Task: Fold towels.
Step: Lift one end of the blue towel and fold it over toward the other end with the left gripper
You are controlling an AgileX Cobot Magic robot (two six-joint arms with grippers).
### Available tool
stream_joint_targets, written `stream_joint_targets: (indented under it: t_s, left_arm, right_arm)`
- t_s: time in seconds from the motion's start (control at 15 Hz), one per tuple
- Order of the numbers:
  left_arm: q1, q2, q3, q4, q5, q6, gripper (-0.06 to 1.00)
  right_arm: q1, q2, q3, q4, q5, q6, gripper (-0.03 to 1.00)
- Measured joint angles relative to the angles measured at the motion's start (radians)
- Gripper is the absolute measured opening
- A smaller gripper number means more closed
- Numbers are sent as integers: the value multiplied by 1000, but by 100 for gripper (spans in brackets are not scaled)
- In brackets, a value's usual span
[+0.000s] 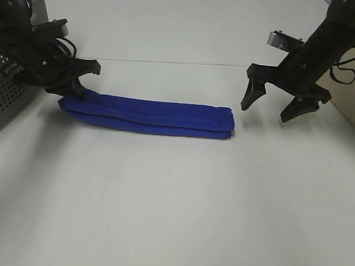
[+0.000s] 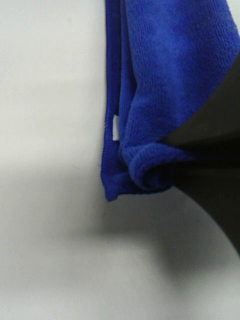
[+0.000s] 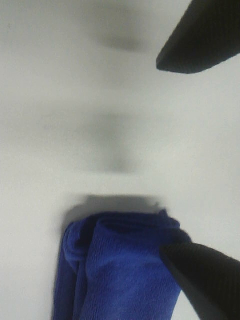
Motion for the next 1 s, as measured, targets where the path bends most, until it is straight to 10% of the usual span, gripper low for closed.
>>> stream_joint_targets:
  t_s: [0.2, 0.4, 1.0]
  left_arm:
    - [-1, -66, -48, 105, 112, -95, 4]
    - [-23, -71, -185, 27, 275, -107, 4]
    - [-255, 99, -494, -55, 306, -259, 4]
  right_arm:
    - [0, 0, 0, 3, 3, 0, 86]
    - [0, 0, 0, 7, 13, 0, 86]
    - [0, 0, 0, 7, 37, 0, 86]
